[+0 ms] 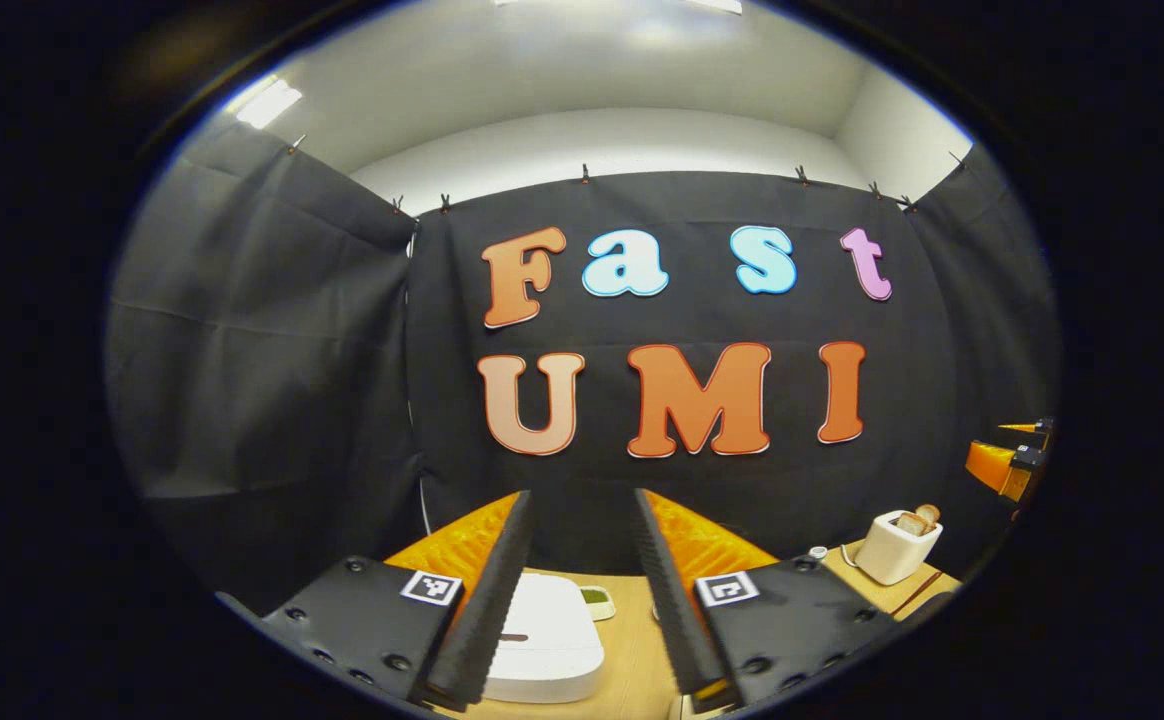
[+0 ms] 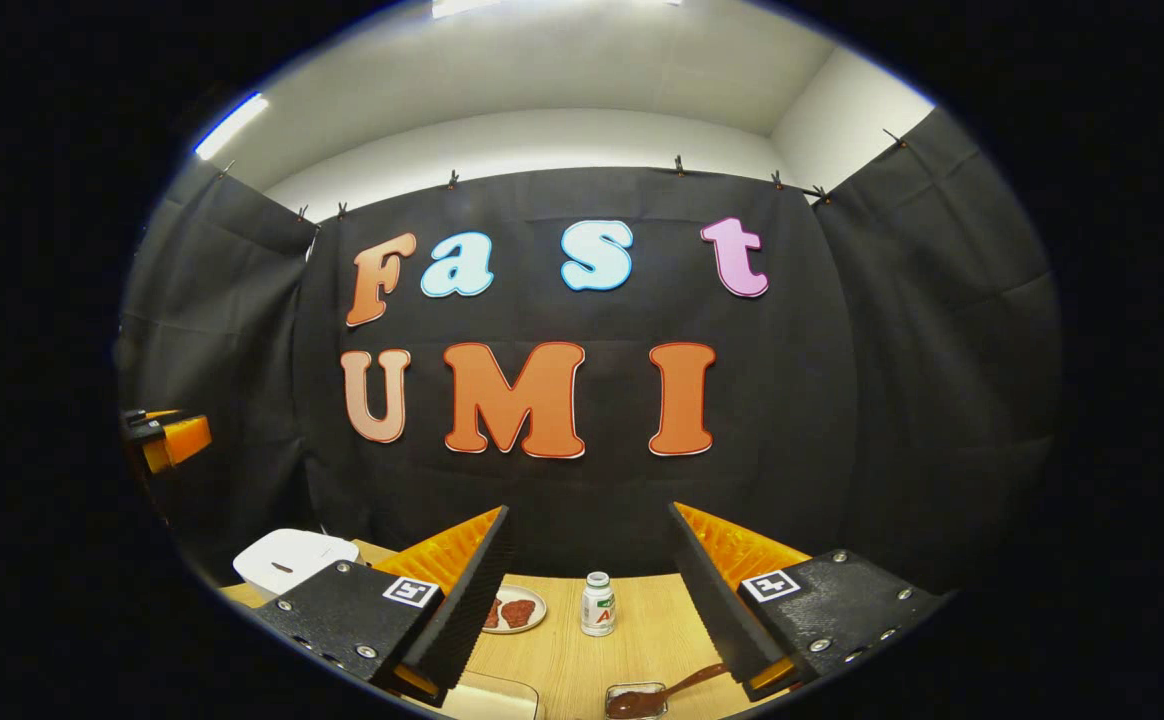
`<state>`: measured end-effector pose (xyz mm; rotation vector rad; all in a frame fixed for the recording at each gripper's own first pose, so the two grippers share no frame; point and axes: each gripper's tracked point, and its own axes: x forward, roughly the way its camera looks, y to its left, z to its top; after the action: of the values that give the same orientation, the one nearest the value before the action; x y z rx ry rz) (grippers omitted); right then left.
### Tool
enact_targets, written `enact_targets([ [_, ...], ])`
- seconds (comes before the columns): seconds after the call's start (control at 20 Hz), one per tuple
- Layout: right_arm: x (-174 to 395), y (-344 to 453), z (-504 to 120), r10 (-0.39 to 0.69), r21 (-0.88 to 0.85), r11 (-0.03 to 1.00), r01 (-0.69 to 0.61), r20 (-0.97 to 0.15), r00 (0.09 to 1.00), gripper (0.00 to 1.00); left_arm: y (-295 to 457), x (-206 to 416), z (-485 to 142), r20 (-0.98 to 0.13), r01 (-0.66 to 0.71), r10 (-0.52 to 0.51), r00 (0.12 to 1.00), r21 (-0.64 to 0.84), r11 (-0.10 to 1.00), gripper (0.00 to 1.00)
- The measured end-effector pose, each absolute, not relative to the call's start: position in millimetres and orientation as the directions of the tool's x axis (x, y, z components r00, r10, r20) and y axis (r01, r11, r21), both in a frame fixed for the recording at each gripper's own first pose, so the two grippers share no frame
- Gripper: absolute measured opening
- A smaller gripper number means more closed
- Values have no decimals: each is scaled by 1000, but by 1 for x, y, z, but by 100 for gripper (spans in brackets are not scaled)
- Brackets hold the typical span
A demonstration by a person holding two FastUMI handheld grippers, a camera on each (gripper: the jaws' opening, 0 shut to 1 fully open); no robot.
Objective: Close the left gripper, press the button to open the rice cooker; take a wooden spoon from the chopstick holder with the right hand, scoop a spoonful of rice and pour it into the rice cooker, then put the wooden spoon back into the chopstick holder.
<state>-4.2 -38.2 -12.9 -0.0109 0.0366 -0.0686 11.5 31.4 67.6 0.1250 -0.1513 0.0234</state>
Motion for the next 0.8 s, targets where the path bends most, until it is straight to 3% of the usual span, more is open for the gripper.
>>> enact_targets([
  [0.05, -5, -41, -15, -73, -9, 997, 73, -43, 996, 95, 32, 13, 67, 145, -32, 13, 989, 125, 992, 70],
  [0.15, -7, -43, -19, -77, 0, 997, 78, -56, 995, 95, 58, 14, 70, 148, -123, 106, 983, 110, 986, 24],
  [0.2, -7, -44, -22, -80, 0, 997, 80, -64, 995, 95, 61, 19, 68, 126, -112, 100, 987, 86, 990, 2],
  [0.25, -8, -45, -23, -87, -1, 996, 87, -70, 994, 95, 65, 23, 54, 81, -109, 104, 991, 62, 992, 6],
  [0.55, -17, -57, -23, -127, -31, 992, 126, -67, 990, 95, 98, 69, -23, -311, -127, 79, 947, -135, 983, 5],
  [0.8, -27, -67, -23, -179, -60, 983, 175, -66, 982, 95, 121, 90, -75, -518, -149, 39, 855, -173, 974, 4],
])
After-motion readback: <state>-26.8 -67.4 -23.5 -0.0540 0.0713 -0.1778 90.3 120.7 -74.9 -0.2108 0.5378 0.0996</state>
